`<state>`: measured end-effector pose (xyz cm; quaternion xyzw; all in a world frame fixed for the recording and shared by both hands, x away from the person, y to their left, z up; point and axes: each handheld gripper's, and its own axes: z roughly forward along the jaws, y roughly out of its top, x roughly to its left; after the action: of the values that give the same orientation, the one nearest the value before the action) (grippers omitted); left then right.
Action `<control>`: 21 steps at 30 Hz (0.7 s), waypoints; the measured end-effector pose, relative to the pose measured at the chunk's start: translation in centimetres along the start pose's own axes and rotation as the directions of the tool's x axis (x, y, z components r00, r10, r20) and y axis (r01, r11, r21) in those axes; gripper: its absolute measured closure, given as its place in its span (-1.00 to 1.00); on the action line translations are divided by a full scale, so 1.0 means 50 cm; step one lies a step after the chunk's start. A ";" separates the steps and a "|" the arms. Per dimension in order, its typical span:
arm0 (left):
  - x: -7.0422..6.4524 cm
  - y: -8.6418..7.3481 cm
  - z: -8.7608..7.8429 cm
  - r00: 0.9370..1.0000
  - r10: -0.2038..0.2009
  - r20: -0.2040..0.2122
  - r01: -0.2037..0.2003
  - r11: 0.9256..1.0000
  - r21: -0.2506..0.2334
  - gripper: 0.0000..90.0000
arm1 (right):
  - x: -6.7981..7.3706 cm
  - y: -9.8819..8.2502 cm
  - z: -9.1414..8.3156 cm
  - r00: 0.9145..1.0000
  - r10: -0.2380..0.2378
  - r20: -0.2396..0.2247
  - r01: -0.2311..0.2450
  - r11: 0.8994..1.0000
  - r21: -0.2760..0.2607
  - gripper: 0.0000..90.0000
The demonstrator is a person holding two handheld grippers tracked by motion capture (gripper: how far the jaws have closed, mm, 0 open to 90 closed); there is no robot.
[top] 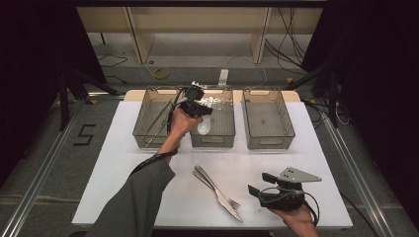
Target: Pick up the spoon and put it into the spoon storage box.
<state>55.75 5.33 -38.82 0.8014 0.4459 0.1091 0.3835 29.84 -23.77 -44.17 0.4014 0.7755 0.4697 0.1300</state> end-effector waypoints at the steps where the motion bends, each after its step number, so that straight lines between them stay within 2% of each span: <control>1: 0.000 0.000 0.000 1.000 -0.007 0.001 0.007 1.000 -0.009 0.69 | 0.000 0.000 0.000 1.000 -0.001 -0.001 0.001 1.000 -0.001 -0.32; 4: 0.001 -0.001 0.002 1.000 -0.018 -0.003 0.018 1.000 -0.010 0.63 | 0.000 0.000 0.000 1.000 0.000 -0.001 0.000 1.000 0.001 -0.32; 5: 0.001 0.000 0.002 1.000 -0.025 -0.001 0.025 1.000 -0.008 0.54 | 0.000 0.000 0.001 1.000 0.000 0.000 0.000 1.000 0.000 -0.32; 7: 0.001 0.001 0.001 0.999 -0.033 -0.006 0.033 0.999 -0.023 0.50 | 0.001 0.000 0.001 1.000 -0.002 -0.001 0.002 1.000 -0.001 -0.32; 16: 0.005 0.000 -0.013 0.997 -0.079 0.026 0.080 0.997 -0.017 0.08 | 0.001 0.000 0.000 1.000 -0.001 0.001 0.001 1.000 -0.001 -0.32; 17: 0.006 0.000 -0.020 0.995 -0.090 0.044 0.091 0.996 -0.012 0.02 | 0.001 0.000 0.000 1.000 -0.003 0.001 0.003 1.000 0.001 -0.32; 21: 0.008 -0.008 -0.036 0.995 -0.082 0.059 0.081 0.997 0.010 -0.15 | 0.000 0.000 -0.001 1.000 0.001 0.004 -0.001 1.000 0.002 -0.32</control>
<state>54.76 6.70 -37.94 0.7868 0.4671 0.0678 0.3978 29.81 -23.78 -44.17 0.4029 0.7754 0.4683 0.1308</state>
